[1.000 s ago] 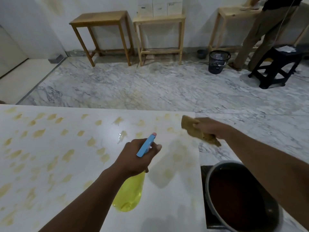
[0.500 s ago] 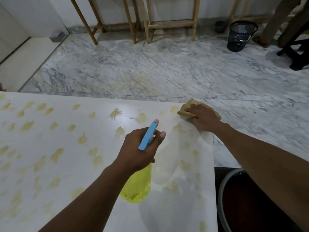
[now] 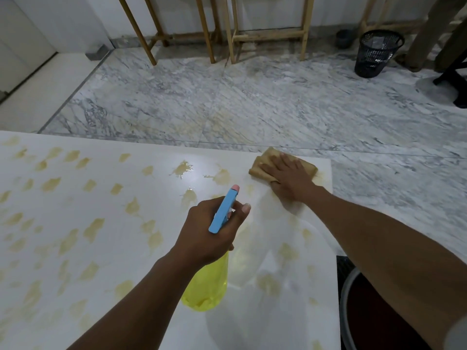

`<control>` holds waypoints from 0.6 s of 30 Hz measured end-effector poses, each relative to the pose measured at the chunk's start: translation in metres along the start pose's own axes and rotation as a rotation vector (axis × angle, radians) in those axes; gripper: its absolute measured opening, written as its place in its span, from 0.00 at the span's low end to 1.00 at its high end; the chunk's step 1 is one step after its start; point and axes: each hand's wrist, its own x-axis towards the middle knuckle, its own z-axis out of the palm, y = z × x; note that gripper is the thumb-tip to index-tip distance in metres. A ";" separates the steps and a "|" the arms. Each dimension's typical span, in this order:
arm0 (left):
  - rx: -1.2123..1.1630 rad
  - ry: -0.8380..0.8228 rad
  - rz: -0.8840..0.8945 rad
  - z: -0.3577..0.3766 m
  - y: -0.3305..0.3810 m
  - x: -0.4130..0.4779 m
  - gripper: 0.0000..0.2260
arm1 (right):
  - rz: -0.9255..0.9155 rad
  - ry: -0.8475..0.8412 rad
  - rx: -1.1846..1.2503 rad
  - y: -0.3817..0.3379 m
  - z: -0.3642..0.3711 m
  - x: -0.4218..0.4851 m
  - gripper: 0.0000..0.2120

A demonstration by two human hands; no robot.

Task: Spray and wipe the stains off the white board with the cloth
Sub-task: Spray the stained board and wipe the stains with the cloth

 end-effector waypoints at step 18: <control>0.021 -0.026 0.004 -0.017 -0.031 -0.093 0.15 | -0.085 0.094 0.075 -0.090 0.074 -0.167 0.34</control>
